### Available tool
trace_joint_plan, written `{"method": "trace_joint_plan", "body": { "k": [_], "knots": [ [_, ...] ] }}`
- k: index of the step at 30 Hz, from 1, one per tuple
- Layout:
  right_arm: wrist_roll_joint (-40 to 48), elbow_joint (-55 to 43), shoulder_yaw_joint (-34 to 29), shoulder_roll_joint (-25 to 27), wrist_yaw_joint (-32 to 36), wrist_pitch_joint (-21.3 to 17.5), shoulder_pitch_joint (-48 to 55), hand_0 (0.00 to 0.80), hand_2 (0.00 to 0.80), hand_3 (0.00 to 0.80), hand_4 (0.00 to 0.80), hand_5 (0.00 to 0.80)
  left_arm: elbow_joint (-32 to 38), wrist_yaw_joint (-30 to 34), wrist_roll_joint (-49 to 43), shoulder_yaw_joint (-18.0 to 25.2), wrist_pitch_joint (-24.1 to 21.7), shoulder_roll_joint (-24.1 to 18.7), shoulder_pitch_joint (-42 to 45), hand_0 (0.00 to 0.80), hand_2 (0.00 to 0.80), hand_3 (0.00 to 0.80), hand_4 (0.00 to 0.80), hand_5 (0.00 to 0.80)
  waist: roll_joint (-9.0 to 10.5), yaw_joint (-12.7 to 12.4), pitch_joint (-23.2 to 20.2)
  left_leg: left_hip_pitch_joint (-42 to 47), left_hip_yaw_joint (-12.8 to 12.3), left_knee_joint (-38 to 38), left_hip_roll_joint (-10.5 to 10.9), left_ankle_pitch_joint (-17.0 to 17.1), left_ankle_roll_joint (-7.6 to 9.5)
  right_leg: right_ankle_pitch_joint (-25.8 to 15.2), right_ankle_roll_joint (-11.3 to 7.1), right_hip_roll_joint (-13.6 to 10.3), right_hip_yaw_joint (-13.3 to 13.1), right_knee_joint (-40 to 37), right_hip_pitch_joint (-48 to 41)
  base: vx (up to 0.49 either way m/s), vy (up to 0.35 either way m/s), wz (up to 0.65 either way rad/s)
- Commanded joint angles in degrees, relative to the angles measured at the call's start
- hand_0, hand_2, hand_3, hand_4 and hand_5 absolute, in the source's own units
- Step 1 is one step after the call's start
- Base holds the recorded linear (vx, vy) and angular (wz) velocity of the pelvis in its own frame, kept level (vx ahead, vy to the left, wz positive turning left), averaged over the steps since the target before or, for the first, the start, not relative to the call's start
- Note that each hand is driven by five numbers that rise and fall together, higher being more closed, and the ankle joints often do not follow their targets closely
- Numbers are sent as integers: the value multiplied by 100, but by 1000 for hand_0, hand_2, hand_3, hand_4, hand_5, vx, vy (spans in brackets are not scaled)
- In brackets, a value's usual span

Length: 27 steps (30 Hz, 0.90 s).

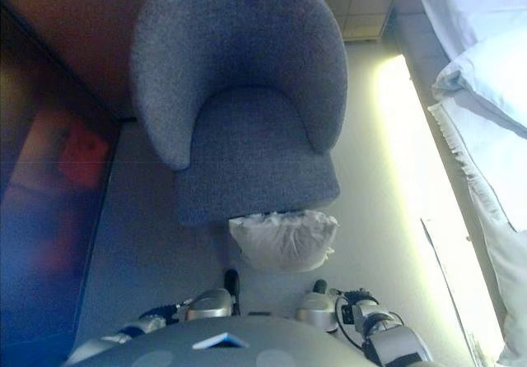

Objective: Pick up the cushion and take it to the sofa

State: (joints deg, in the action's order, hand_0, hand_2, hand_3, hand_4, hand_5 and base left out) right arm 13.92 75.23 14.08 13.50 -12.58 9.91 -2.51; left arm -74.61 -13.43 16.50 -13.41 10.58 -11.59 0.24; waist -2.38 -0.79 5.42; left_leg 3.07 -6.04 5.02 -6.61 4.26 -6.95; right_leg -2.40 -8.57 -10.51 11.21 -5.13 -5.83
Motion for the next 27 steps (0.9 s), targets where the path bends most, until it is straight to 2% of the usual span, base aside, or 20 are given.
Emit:
{"method": "trace_joint_plan", "body": {
  "k": [1,4,9,15,20,27],
  "knots": [
    [-153,273,-33,60,36,7,-328,0,0,0,0,0,-315,8,-169,-48,-62,-9,-407,0,0,0,0,0,114,-45,148,7,292,-18,-291,-10,50,-144,113,-161,-15,181,208,30,9,-11],
    [-176,284,3,45,26,11,-333,0,0,0,0,0,-321,-24,-163,-92,-30,-13,-431,0,0,0,0,0,115,-22,144,43,247,-2,-291,-43,73,-158,93,-164,-37,144,192,35,-12,-7],
    [-110,265,-36,72,-352,-322,-351,0,0,0,0,0,-333,-275,-72,-46,-343,-26,-484,0,0,0,0,0,113,20,186,36,198,-2,-344,-48,54,-157,83,-146,-83,140,223,16,-44,-3],
    [265,-161,200,380,-1026,-779,-1250,0,0,0,0,0,103,-485,173,-537,-981,-153,-1352,0,0,0,0,0,-13,92,923,-786,161,-150,-495,201,-39,-195,149,-102,-220,452,1127,-321,-53,-6],
    [510,-422,317,447,-1508,-1080,-2108,0,0,0,0,0,324,-881,606,-829,-1394,-248,-2184,0,0,0,0,0,12,202,1632,-1694,230,-547,-428,277,-16,-295,196,-73,-389,805,2026,-223,-76,-9],
    [312,-773,538,533,-2002,-1313,-3075,0,0,0,0,0,700,-1500,1052,-845,-1797,-265,-3018,0,0,0,0,0,34,282,2310,-2735,363,-832,-216,372,36,-474,182,-73,-561,1101,3154,-126,-6,-13]
  ]
}}
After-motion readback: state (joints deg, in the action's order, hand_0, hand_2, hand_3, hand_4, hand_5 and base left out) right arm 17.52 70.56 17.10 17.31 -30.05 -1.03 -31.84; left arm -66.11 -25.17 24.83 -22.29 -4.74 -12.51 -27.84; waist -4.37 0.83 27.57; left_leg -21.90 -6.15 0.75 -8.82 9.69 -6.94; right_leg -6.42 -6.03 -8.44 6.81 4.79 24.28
